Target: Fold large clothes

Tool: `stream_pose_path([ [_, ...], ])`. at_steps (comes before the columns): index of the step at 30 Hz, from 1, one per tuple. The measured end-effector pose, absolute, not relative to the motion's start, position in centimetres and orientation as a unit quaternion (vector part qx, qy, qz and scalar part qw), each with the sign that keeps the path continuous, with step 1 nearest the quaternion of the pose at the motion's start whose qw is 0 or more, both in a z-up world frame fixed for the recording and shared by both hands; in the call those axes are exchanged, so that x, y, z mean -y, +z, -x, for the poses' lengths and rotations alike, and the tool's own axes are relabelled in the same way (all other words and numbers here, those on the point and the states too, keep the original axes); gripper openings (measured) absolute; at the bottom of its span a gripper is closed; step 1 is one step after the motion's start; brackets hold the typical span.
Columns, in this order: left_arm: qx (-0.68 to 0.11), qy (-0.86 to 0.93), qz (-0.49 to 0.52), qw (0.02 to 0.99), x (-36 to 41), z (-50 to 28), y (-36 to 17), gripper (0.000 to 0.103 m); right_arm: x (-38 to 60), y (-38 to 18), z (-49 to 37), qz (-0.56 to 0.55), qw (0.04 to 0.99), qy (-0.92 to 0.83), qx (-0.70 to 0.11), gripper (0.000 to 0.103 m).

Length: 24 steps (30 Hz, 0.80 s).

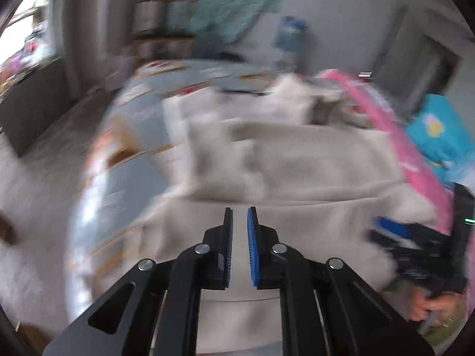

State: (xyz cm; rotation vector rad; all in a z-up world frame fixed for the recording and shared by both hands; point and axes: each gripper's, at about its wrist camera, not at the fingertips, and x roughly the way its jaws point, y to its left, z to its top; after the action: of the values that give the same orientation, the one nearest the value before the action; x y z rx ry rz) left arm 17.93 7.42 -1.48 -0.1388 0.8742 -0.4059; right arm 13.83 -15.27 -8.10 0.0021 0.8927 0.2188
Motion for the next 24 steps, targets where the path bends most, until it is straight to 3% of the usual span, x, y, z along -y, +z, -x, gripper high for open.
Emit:
stream_pose_path([
  [6,-0.463,-0.305,0.025,0.832,0.7,-19.1,-4.2,0.010,15.3,-8.1,-13.8,-0.004,0.897,0.104,-0.429,0.043],
  [19,-0.419,-0.282,0.002,0.863,0.7,-18.9,-2.8,0.006,15.4,-8.2,-13.8,-0.008,0.899,0.108,-0.425,0.043],
  [24,-0.450,-0.302,0.012,0.840,1.7,-19.0,-4.1,0.006,15.5,-8.1,-13.9,-0.014,0.898,0.105,-0.427,0.043],
])
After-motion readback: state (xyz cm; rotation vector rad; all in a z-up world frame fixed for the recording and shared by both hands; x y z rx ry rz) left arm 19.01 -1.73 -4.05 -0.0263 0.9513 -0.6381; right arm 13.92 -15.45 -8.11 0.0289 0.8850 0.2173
